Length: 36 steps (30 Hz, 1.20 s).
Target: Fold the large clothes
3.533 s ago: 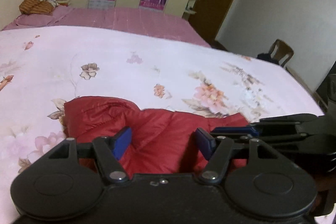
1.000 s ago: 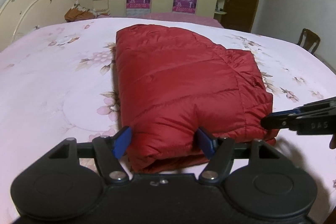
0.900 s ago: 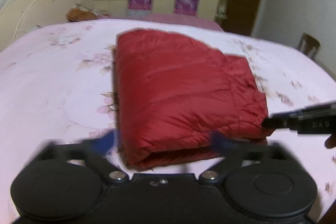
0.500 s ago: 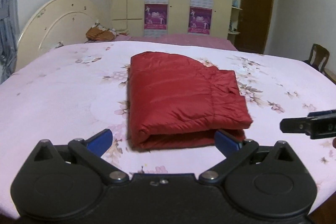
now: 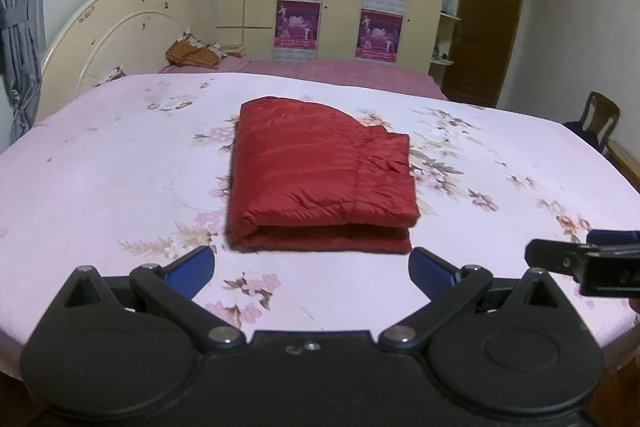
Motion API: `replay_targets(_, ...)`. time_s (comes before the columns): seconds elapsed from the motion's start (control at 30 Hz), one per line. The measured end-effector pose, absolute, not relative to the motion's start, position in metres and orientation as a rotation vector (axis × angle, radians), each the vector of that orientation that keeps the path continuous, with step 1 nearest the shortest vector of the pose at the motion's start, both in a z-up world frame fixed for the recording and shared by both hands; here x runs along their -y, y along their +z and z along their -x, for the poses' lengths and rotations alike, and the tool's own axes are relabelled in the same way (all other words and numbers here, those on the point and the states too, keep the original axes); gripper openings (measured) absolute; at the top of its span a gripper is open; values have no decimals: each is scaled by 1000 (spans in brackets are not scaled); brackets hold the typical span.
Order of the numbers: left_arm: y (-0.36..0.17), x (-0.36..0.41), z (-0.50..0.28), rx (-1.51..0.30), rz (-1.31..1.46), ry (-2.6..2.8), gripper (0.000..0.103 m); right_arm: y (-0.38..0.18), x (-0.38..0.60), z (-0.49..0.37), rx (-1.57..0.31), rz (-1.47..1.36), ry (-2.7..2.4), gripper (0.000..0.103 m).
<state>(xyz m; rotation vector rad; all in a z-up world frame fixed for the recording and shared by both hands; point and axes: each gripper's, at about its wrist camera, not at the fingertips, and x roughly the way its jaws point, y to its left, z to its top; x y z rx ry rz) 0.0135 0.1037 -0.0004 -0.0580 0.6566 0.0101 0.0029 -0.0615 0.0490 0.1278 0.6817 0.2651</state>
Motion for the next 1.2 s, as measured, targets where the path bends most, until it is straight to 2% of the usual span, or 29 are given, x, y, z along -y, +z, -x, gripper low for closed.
replay_targets(1.2,14,-108,1,-601,65,-19,103,64,62,19,-642,-129,239,103)
